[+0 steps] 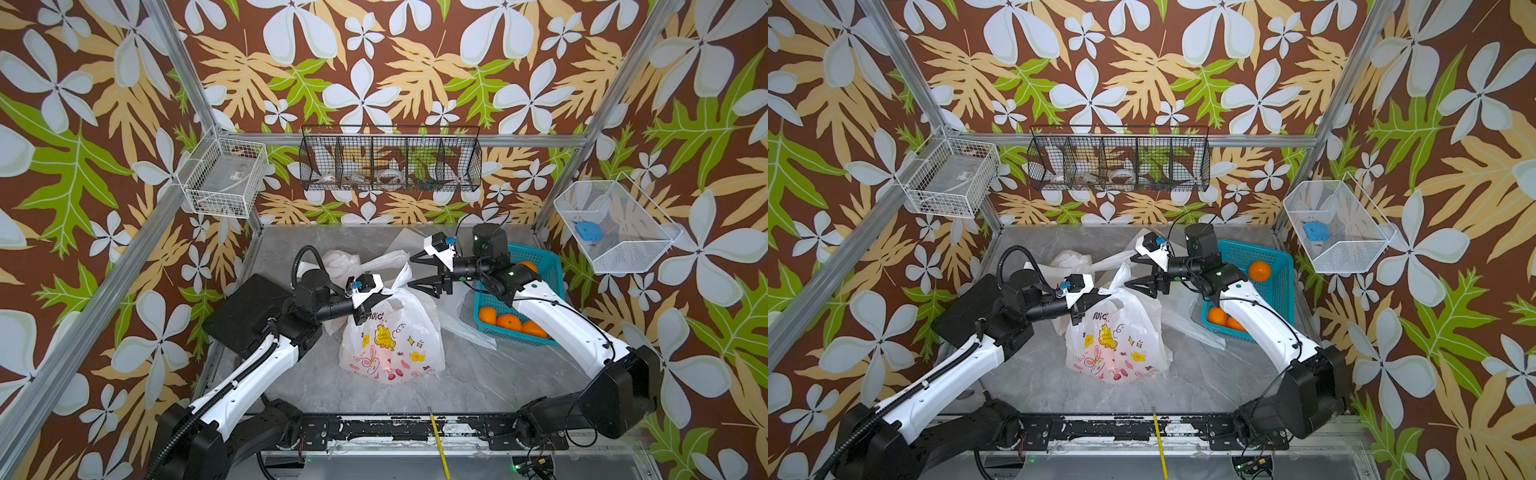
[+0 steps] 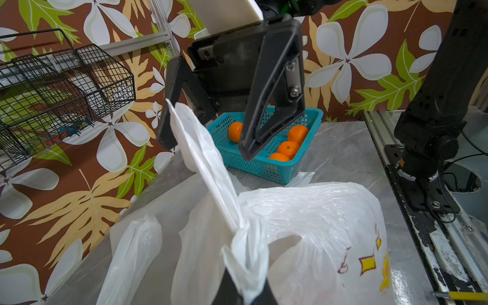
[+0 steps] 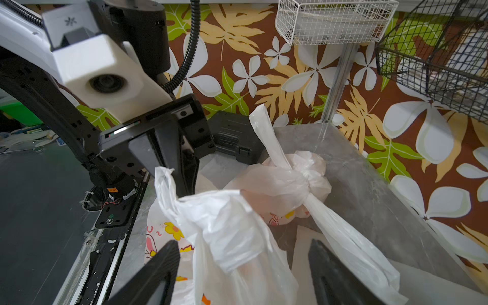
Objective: Place the oranges into plastic bags & tie knots
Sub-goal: Tie the plastic bag at the center of the board.
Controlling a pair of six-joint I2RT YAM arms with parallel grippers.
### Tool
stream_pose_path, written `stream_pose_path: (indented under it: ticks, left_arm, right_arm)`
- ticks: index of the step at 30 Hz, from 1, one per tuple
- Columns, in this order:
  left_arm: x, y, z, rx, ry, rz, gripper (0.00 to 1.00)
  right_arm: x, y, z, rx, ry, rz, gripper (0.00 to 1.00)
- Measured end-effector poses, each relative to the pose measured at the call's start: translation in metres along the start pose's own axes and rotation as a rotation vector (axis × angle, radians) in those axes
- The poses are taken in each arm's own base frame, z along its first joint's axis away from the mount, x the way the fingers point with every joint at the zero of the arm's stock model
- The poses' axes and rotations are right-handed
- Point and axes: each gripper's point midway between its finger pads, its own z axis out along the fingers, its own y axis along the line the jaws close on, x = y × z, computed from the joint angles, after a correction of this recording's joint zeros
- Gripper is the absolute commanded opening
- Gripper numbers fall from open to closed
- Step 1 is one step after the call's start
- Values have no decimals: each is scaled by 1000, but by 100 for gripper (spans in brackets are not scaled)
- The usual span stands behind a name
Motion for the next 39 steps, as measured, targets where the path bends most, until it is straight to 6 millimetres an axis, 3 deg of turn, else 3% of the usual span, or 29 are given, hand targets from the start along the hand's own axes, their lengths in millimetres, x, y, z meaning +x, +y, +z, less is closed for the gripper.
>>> stream_pose_path:
  ticks: [2, 6, 8, 9, 16, 21, 23, 26, 29, 34, 39]
  left_arm:
    - [0, 0, -1, -2, 0, 2, 0]
    - [0, 2, -2, -24, 4, 8, 0]
    - [0, 4, -3, -36, 7, 9, 0]
    - [1, 6, -3, -48, 10, 10, 0]
    - [-6, 18, -4, -120, -4, 39, 0]
    - [1, 32, -5, -190, 26, 28, 0]
    - [1, 33, -5, -203, 26, 29, 0]
    - [3, 32, -7, -206, 26, 31, 0]
    - [4, 30, -8, -208, 19, 39, 0]
    - [2, 28, -8, -199, 3, 53, 0]
    - [0, 26, -8, -186, -8, 79, 0]
  right_arm:
    - [-3, -2, 3, -21, -7, 0, 69]
    - [-4, 4, 5, -70, -21, 11, 20]
    - [-5, 14, 1, -94, -28, 15, 3]
    - [-5, 21, -2, -104, -30, 20, 0]
    - [-2, 63, -22, -117, -41, 15, 0]
    - [16, 102, 2, -206, 5, 37, 0]
    - [16, 108, 7, -225, 15, 44, 0]
    - [1, 103, -1, -167, 4, 19, 4]
    - [-32, 97, -21, -107, -57, -57, 18]
    - [-59, 47, -55, 97, -104, -85, 34]
    - [-55, -3, -40, 152, -68, -24, 47]
